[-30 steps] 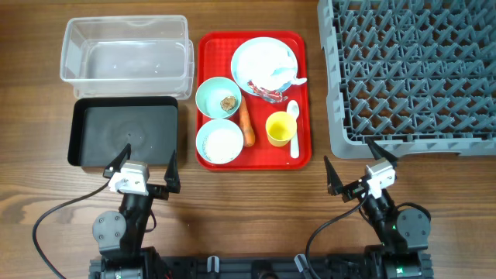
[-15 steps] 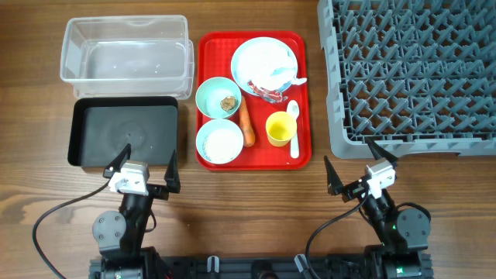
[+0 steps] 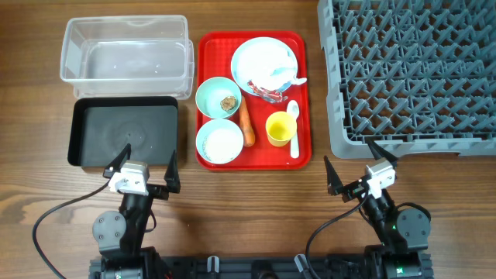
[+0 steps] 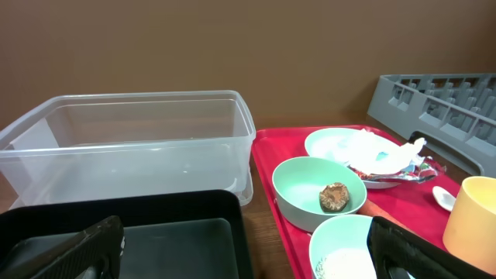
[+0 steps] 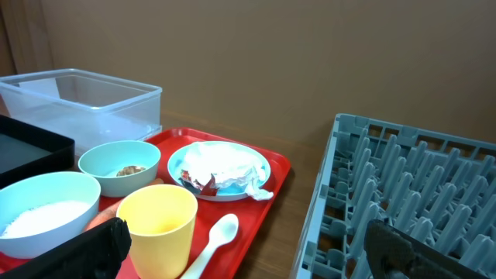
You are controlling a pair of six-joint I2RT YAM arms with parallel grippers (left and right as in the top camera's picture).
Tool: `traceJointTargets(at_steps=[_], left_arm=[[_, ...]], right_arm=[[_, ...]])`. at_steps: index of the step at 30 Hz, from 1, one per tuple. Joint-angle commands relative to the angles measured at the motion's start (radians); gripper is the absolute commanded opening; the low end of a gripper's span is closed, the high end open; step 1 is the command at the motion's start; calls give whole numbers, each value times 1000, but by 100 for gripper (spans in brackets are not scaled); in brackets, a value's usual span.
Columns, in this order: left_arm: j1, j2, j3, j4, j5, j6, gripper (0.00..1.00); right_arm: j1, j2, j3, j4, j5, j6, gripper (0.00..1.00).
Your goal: Sort waste into correct bins and load items into the dishwasher rack
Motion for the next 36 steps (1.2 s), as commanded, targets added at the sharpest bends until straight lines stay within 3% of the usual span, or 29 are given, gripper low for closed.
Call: traceJointTargets(at_steps=[1,36], left_arm=[[6,-7,-7,-1,-13,-6,100],[6,-7,-7,-1,-13,-6,100]], right_arm=[[5,3,-1,5,6,-13,100],[5,3,-1,5,10,-53,100]])
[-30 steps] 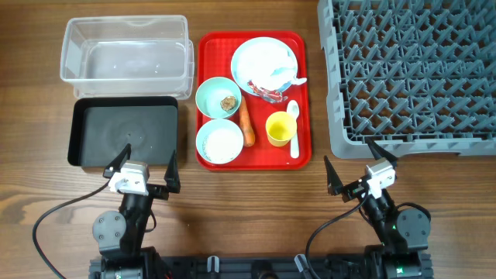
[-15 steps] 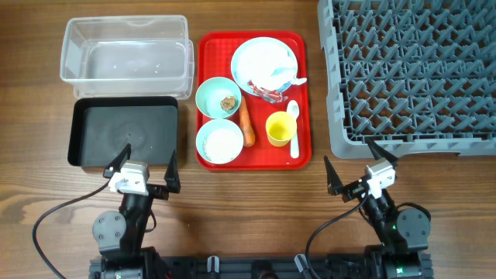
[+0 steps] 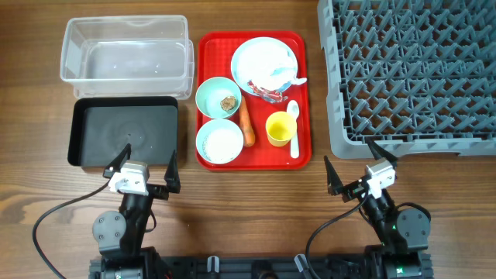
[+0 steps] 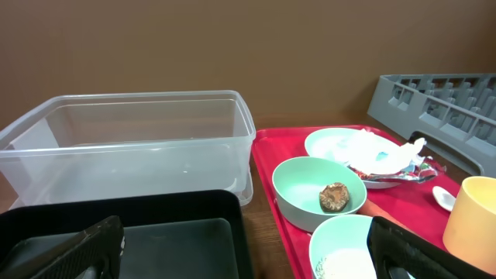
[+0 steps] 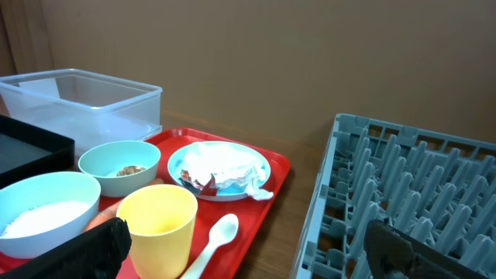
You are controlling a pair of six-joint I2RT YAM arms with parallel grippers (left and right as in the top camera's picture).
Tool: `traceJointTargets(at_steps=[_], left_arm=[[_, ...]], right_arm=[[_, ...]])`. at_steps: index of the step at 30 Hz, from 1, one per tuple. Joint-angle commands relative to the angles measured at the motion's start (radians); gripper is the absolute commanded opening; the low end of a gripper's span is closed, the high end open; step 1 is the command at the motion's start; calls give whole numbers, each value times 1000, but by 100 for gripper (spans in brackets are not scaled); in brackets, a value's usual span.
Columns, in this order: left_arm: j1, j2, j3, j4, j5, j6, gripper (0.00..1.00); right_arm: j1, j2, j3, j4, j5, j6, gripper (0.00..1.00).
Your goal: Sort waste into correct bins and load items into the dishwasher rack
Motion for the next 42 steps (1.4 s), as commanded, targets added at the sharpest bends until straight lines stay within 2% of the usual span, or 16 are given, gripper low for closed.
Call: traceJointTargets(at_steps=[1,4,8,19,25,29,31,37,42], left_arm=[[6,-7,-7,-1,-13,-6,100],[6,-7,-7,2,-13,-6,100],[6,-7,-7,2,-13,-6,100],[6,-7,-7,2,13,-11,100],[6,-7,-7,72,63,-161,100],[6,-7,0,192,93,-239,100],[6,-7,24,229,93,-245,100],[6,28,138,190,92,-245,100],[6,164,291,113,93,-235,100]], right_arm=[[5,3,-1,5,10,-53,100],[5,3,-1,6,22,-63,100],[5,3,-1,5,24,-149,100],[5,3,-1,55,19,-200,100],[5,3,-1,187,-14,-191,100],[5,3,-1,243,-13,-143,100],[5,3,-1,277,-12,-143,100],[5,16,46,299,-2,-122,100],[5,117,160,314,-5,-121,100]])
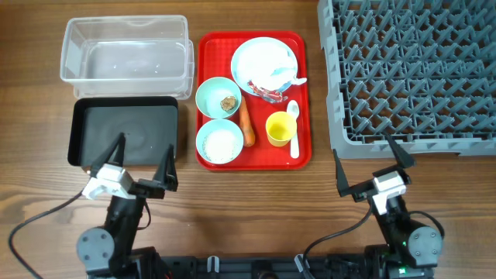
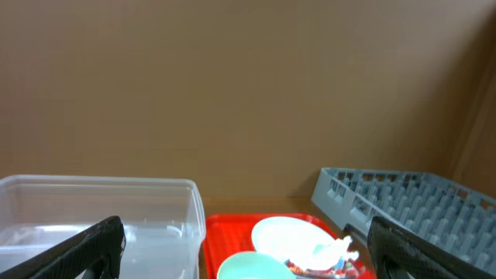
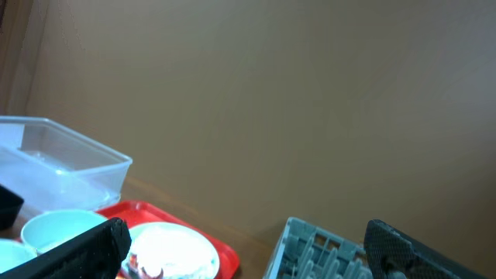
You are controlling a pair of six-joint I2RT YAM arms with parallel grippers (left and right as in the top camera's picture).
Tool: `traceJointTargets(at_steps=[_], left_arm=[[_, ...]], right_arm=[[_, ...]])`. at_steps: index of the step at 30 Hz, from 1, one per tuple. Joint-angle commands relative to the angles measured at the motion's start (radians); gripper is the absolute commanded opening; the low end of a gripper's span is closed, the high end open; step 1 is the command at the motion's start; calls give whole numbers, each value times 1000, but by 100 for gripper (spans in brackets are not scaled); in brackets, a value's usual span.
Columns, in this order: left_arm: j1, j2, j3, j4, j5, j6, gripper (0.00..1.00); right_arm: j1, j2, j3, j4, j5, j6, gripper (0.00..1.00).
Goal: Sort waste into correct bins and load items into the dishwasher rack
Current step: 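Reach the left gripper to the yellow cup and grasp it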
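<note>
A red tray (image 1: 213, 46) carries a white plate (image 1: 260, 56) with a crumpled wrapper (image 1: 273, 84), a teal bowl with a brown scrap (image 1: 218, 98), a bowl of white grains (image 1: 218, 143), a carrot (image 1: 246, 124), a yellow cup (image 1: 280, 129) and a white spoon (image 1: 294, 128). The grey dishwasher rack (image 1: 415, 74) stands to the right. My left gripper (image 1: 145, 146) hangs open near the black bin's front edge. My right gripper (image 1: 362, 147) is open by the rack's front left corner. Both hold nothing. In the wrist views the plate (image 2: 291, 235) and the rack (image 3: 310, 248) sit low in frame.
A clear plastic bin (image 1: 125, 48) stands at the back left, and a black bin (image 1: 128, 132) sits in front of it. Bare wooden table lies along the front between the two arms. A brown wall fills most of both wrist views.
Both grippers have risen and now point higher, so both wrist views show mostly wall. Seen from overhead, the left one sits further left and the right one further right. Nothing on the table moved.
At both earlier moments the two grippers rested open and still, low at the table's front, looking across the tray. Now both are raised, still open, with every item on the tray where it was.
</note>
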Motion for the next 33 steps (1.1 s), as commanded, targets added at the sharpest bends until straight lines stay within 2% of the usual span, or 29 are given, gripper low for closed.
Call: traceJointTargets(at_steps=[1,12,14,20,22,25,28,33], left_arm=[[6,130,150,-42,10,-12,100],[6,563,636,-369,9,-8,100],[6,637,715,-432,9,-8,100],[-2,819,906,-600,7,24,100],[-19,882,960,-679,-2,49,100],[-49,945,1004,-756,-32,50,100],[-95,1011,1024,-809,-51,71,100],[-140,1075,1024,-827,-48,71,100]], right_arm=[[5,96,132,19,-14,22,100],[5,554,579,-32,-172,22,100],[5,632,673,-106,-202,22,100],[5,891,1028,-473,-261,24,100],[5,991,1171,-631,-261,25,100],[5,1084,1294,-768,-261,25,100],[5,1162,1372,-851,-261,25,100],[5,1206,1375,-855,-254,-5,100]])
